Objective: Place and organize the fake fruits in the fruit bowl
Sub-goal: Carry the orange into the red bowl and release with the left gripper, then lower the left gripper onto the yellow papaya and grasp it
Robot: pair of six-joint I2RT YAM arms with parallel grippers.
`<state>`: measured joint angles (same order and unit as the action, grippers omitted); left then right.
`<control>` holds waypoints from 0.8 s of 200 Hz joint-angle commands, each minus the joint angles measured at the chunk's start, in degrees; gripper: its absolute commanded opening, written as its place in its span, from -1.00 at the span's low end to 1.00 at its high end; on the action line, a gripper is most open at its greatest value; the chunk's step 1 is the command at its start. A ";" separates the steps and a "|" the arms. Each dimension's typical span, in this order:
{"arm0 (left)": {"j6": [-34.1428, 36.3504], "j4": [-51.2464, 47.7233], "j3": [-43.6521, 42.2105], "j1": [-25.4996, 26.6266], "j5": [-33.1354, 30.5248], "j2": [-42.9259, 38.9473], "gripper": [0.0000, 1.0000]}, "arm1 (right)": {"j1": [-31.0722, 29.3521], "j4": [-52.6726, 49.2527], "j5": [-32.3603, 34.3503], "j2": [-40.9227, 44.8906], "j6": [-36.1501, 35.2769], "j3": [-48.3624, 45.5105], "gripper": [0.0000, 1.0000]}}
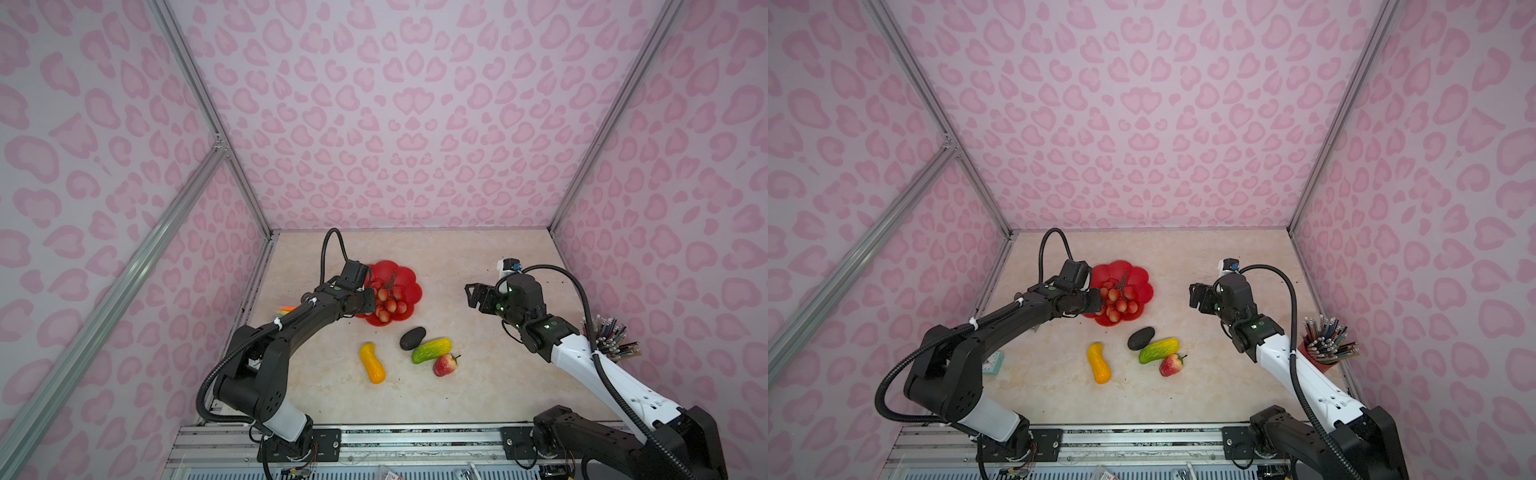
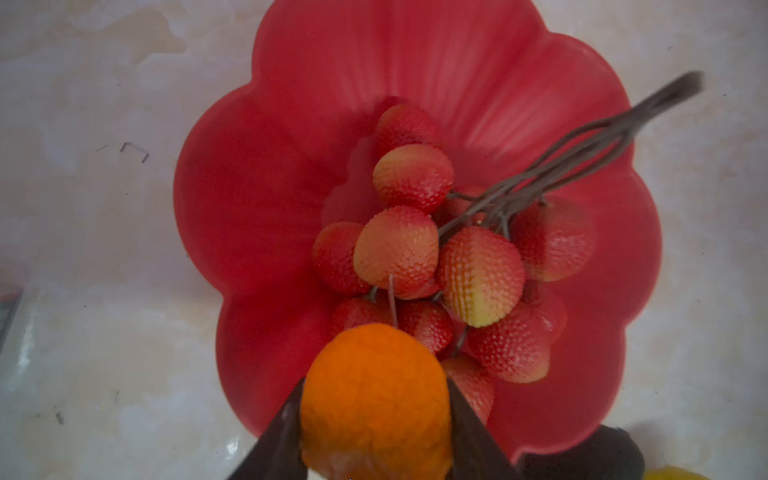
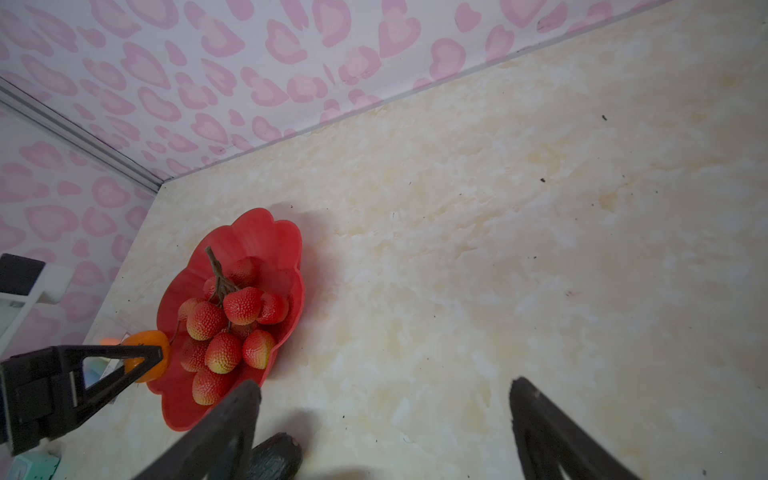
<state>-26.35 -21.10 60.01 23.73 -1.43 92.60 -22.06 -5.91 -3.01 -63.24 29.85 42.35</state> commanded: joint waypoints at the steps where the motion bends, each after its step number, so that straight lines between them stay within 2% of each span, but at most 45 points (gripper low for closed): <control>1: -0.62 1.53 1.03 -0.26 1.41 2.83 0.18 | 0.05 -0.67 1.15 0.23 -0.27 -0.10 0.87; 21: -0.88 1.08 1.50 -0.43 1.45 4.32 0.37 | 0.18 -0.82 1.42 0.18 -0.49 0.28 0.87; 42: -1.14 0.89 1.69 -0.47 2.13 3.77 0.42 | 0.36 -0.88 1.48 -0.37 -0.65 0.77 0.87; 63: -1.47 0.89 1.18 -0.47 2.47 -0.01 0.45 | 0.39 -0.64 1.48 -1.08 -0.68 1.00 0.87; 94: -2.48 -1.26 -0.65 -0.45 3.10 -9.84 0.48 | 0.44 0.06 1.31 -2.60 -0.58 1.19 0.87; 117: -3.92 -3.44 -5.36 -0.43 2.11 -17.85 0.51 | 0.45 1.00 1.38 -3.92 -0.59 1.25 0.87; 138: -7.18 -4.03 -12.96 0.13 3.18 -24.98 0.52 | 0.44 2.12 1.40 -5.36 -0.91 1.57 0.87; 160: -11.42 -4.53 -20.88 2.95 4.22 -31.04 0.52 | 0.46 2.99 0.75 -7.35 -1.12 2.72 0.87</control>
<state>-32.34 -23.31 44.86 24.51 1.23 65.98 -21.63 -5.41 -1.74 -69.01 29.39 44.03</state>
